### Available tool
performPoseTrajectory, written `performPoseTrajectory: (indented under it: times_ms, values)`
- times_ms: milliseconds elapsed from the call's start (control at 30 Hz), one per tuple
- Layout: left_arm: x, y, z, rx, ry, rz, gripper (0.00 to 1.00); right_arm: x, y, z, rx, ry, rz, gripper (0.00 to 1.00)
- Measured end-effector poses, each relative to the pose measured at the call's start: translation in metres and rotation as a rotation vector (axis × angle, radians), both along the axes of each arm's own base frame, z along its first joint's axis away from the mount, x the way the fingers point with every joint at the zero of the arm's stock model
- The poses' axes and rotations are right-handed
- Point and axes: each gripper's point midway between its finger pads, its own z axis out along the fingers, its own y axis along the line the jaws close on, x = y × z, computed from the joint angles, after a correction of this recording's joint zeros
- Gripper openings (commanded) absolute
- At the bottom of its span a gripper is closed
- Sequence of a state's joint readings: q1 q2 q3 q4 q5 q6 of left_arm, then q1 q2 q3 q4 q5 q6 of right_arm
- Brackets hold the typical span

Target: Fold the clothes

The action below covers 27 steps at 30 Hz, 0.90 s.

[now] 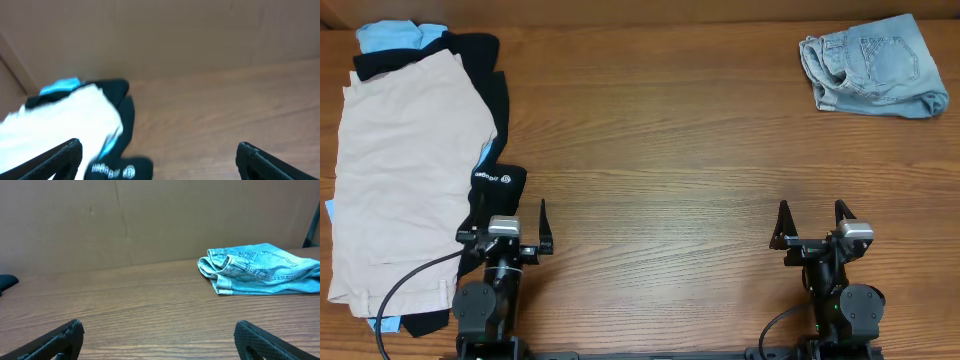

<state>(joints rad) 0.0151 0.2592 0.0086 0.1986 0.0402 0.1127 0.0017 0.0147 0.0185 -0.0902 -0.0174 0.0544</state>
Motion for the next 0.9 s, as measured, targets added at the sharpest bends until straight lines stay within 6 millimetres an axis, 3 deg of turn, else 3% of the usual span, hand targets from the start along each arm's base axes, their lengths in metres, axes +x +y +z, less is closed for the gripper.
performPoseTrajectory:
  times_ms: [333,567,900]
  values:
    - [-0.013,0.004,-0.038,0.004,0.151,0.027,1.0,0.0,0.0,0.0,0.001,0.0,0.0,1.0]
    - [-0.016,0.004,-0.011,0.004,0.034,0.027,1.0,0.0,0.0,0.0,0.0,0.0,0.0,1.0]
    - [-0.016,0.005,-0.01,0.004,0.031,0.03,1.0,0.0,0.0,0.0,0.001,-0.001,0.0,1.0]
